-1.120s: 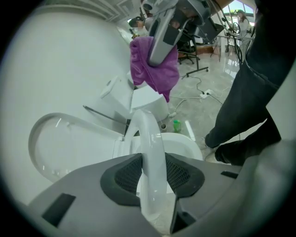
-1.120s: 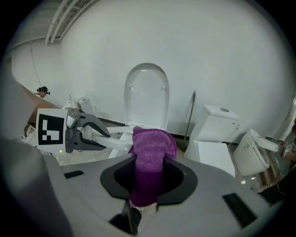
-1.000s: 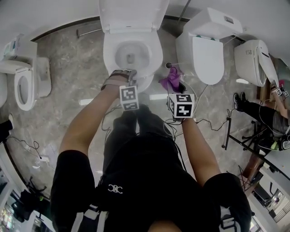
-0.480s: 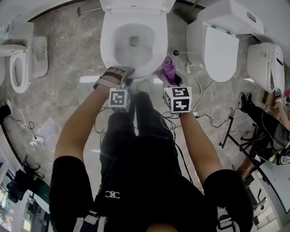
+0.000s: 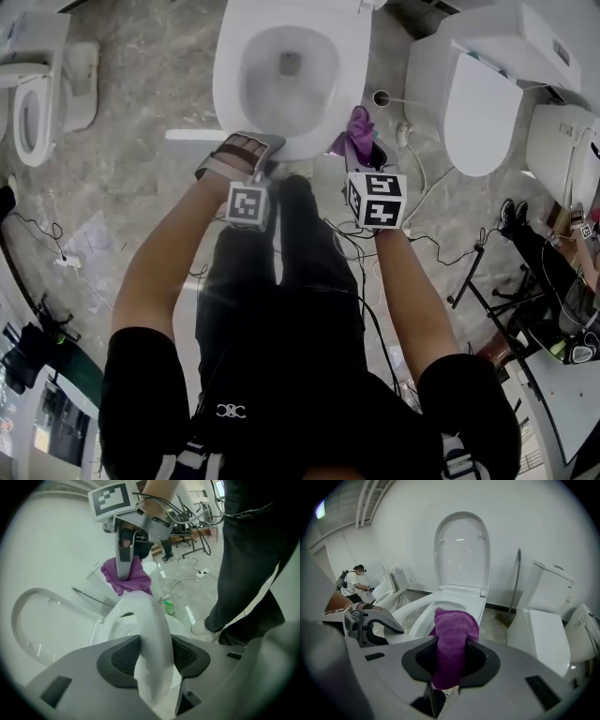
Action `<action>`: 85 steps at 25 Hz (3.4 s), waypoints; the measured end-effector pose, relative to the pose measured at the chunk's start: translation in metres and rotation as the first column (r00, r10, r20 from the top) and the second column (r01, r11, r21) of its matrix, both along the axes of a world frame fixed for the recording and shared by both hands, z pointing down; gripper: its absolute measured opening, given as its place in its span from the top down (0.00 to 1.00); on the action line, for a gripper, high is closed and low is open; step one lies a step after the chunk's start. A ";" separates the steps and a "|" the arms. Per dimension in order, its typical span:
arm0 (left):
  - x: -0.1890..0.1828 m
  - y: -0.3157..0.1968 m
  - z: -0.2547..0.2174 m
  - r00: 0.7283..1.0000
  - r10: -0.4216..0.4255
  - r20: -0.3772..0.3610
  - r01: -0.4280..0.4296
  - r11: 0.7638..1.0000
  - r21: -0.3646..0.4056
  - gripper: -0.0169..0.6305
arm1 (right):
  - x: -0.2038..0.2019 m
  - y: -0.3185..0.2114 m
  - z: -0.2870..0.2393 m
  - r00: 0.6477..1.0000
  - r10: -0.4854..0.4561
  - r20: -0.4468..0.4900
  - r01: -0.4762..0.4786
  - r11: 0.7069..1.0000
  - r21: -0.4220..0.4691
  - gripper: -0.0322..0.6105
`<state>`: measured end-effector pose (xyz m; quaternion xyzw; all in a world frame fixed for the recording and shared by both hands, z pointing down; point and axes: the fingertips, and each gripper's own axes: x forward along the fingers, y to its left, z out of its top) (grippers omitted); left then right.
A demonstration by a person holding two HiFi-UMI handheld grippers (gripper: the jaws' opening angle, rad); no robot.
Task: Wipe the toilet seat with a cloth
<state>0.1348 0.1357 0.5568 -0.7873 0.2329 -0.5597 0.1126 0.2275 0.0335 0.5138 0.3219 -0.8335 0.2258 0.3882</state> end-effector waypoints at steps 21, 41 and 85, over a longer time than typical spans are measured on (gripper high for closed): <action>0.009 0.029 0.122 0.997 -0.077 0.011 0.077 0.993 -0.092 0.61 | -0.020 0.004 0.088 0.999 -0.034 -0.024 0.035 0.999 0.016 0.80; 0.016 0.031 0.177 0.923 -0.378 -0.077 0.318 0.859 -0.400 0.41 | -0.024 0.013 0.114 0.998 -0.052 -0.025 0.052 0.999 0.008 0.80; -0.174 -0.112 0.047 0.028 -0.939 -0.343 0.852 0.202 -0.483 0.96 | -0.123 -0.256 0.082 0.999 0.045 0.016 -0.047 0.993 0.106 0.80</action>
